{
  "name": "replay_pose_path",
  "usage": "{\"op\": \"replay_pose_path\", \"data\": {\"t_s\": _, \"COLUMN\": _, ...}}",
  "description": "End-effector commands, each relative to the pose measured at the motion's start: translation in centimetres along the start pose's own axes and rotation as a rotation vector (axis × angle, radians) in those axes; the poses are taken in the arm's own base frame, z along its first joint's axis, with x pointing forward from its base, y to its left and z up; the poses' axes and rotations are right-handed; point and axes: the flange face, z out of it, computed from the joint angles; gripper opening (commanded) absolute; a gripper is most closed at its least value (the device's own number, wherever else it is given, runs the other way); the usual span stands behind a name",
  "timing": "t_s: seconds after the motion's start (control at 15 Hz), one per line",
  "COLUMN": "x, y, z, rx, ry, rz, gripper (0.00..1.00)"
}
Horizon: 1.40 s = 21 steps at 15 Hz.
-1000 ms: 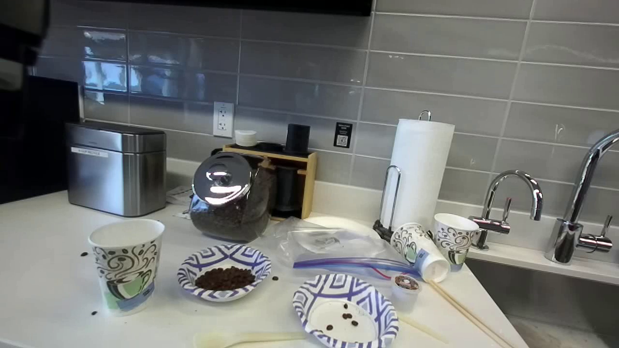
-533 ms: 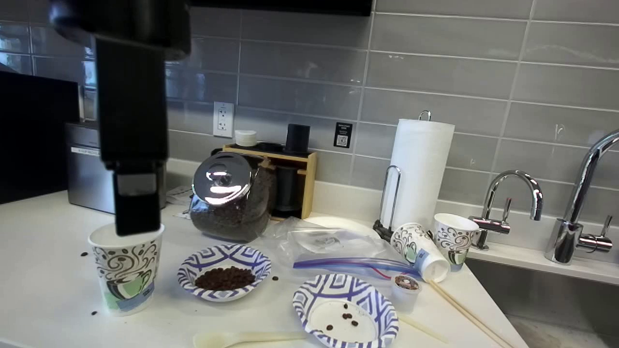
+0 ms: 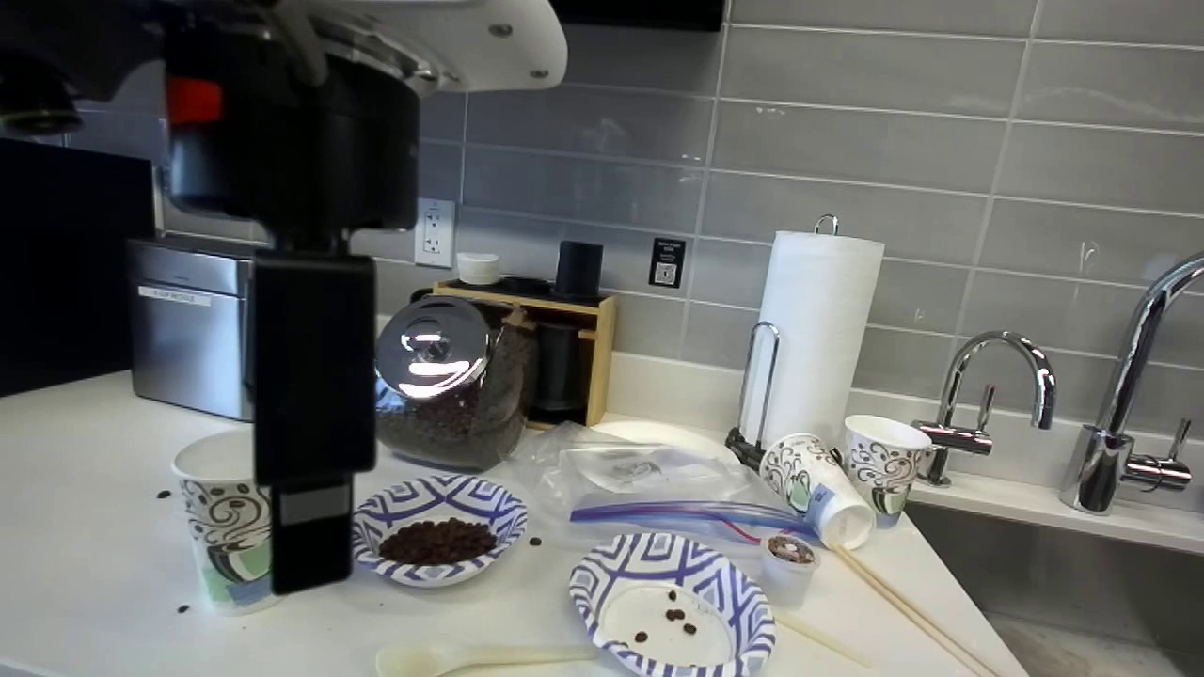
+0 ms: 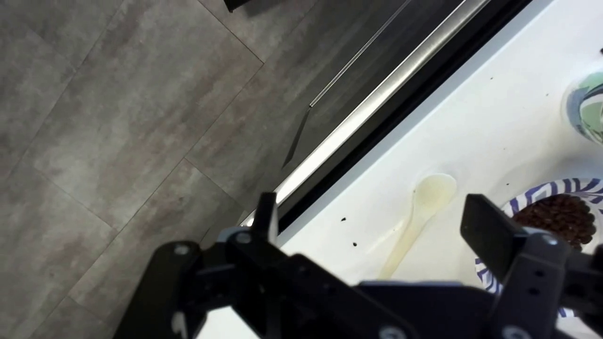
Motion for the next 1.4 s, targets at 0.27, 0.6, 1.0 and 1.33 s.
{"op": "replay_pose_path", "data": {"t_s": 0.27, "x": 2.1, "y": 0.3, "z": 1.5, "rx": 0.067, "ry": -0.007, "rz": 0.106, "gripper": 1.00}}
{"op": "replay_pose_path", "data": {"t_s": 0.6, "x": 5.1, "y": 0.2, "z": 5.0, "rx": 0.104, "ry": -0.003, "rz": 0.158, "gripper": 1.00}}
{"op": "replay_pose_path", "data": {"t_s": 1.0, "x": 8.0, "y": -0.9, "z": 7.7, "rx": 0.112, "ry": -0.025, "rz": 0.169, "gripper": 1.00}}
{"op": "replay_pose_path", "data": {"t_s": 1.33, "x": 10.8, "y": -1.4, "z": 9.6, "rx": 0.093, "ry": -0.035, "rz": 0.180, "gripper": 1.00}}
